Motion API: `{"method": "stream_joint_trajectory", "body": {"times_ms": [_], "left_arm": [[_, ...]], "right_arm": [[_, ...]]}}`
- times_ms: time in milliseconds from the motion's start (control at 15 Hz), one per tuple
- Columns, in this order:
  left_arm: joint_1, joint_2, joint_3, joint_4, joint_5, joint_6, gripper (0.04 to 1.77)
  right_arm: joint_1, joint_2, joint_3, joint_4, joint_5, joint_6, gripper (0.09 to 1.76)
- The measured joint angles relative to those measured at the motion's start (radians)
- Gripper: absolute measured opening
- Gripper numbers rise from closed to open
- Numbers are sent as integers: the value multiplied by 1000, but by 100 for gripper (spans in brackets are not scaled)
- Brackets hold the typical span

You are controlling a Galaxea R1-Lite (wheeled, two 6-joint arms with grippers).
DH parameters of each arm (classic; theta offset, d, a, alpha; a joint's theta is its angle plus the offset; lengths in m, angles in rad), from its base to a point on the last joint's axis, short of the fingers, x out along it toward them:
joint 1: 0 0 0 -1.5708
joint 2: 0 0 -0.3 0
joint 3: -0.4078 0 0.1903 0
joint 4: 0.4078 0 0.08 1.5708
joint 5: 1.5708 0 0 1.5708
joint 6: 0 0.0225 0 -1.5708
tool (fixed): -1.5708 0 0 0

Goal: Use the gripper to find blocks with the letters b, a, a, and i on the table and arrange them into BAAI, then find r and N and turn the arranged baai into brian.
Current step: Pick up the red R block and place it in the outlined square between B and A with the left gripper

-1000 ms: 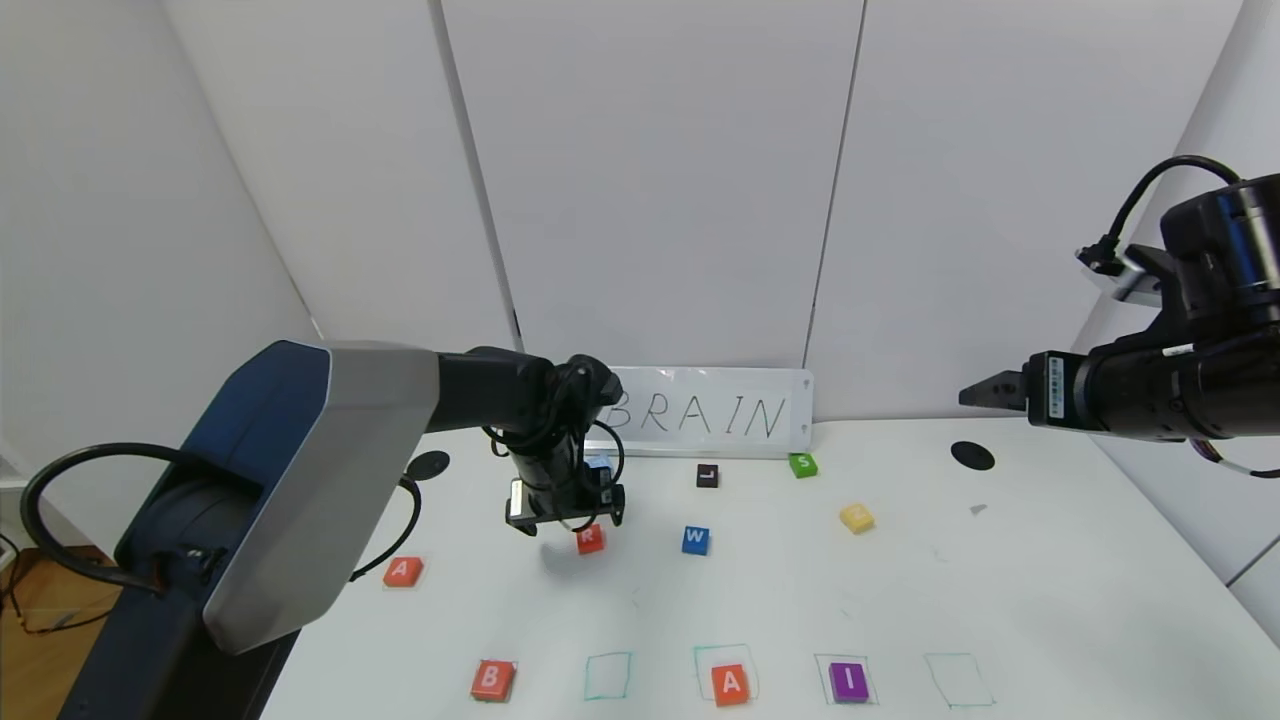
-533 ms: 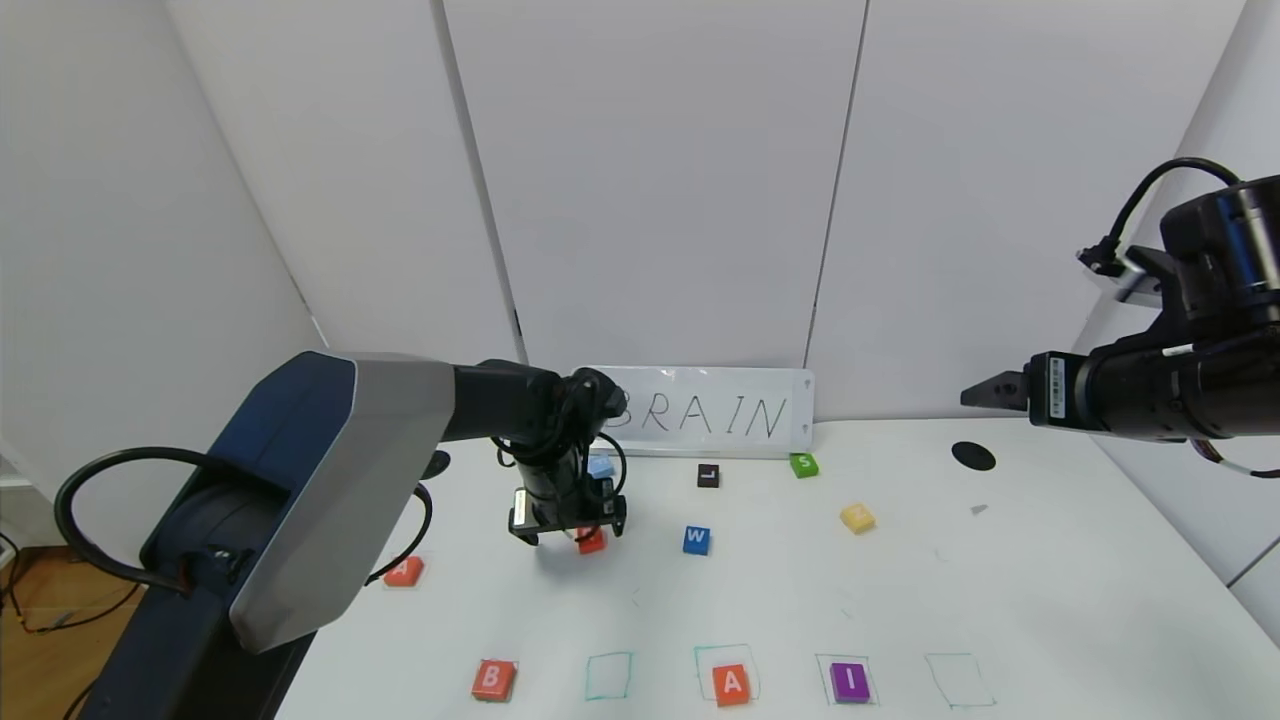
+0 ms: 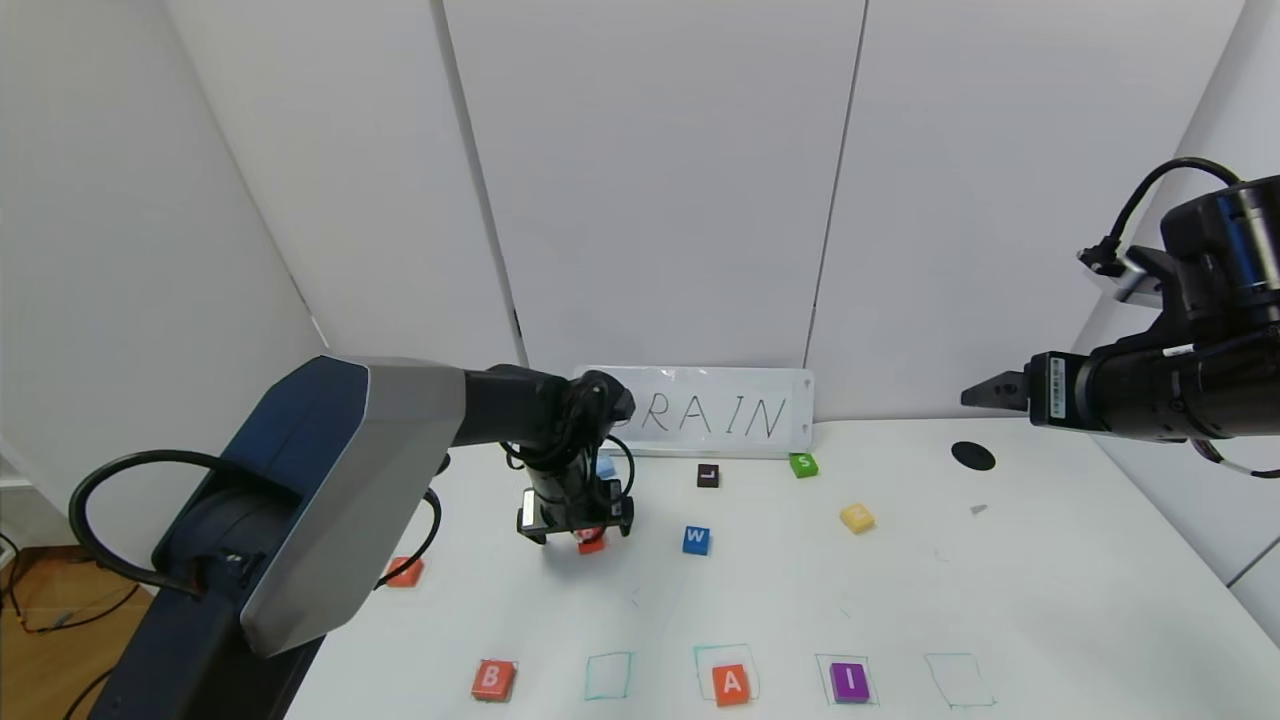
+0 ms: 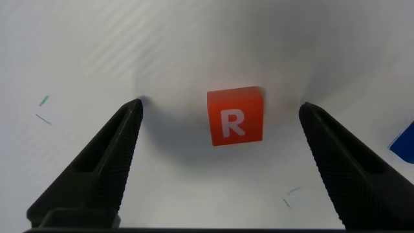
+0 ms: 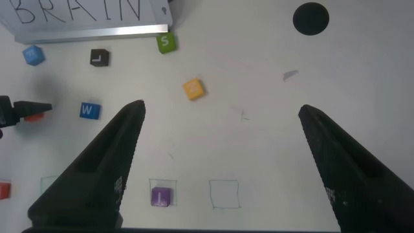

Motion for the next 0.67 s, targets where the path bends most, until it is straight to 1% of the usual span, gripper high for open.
{"method": "stream_joint_trajectory", "body": {"times_ms": [533, 600, 667], "left_arm": [[-5, 4, 1, 14, 6, -6, 172], [-6, 4, 1, 15, 5, -6, 172], [-6, 4, 1, 15, 6, -6, 172]], "right_arm": [[1, 1, 0, 0, 0, 0, 171], [-15, 1, 0, 0, 1, 0, 171], [-56, 1, 0, 0, 0, 0, 171]]}}
